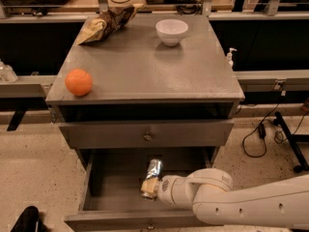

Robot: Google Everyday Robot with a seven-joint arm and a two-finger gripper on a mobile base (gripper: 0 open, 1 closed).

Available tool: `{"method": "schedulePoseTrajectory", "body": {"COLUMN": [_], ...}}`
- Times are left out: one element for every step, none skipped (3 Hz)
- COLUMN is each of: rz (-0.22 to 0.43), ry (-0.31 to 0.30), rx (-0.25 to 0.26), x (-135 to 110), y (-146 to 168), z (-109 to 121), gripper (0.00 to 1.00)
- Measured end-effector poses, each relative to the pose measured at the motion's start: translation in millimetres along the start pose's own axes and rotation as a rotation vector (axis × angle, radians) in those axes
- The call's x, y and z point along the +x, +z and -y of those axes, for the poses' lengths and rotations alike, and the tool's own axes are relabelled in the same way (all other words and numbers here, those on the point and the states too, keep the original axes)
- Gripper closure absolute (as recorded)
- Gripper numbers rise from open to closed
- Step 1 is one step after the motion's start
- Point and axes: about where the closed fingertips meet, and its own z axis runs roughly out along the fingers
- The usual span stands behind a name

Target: Pick redbull can from middle drawer and place on counter

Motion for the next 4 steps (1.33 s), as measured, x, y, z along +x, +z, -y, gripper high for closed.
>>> {"method": "schedulePoseTrajectory", "body": {"rz": [0.009, 0.009, -0.019, -0.093], "ry": [-0.038, -0.123, -0.217, -0.315], "rx": [0.029, 0.111, 0.171, 0.232], "x": [-6, -17, -7, 45], "y": [-8, -43, -90, -145], "z": [14, 55, 100, 162], "gripper": [1.0, 1.0, 1.0, 1.0]}}
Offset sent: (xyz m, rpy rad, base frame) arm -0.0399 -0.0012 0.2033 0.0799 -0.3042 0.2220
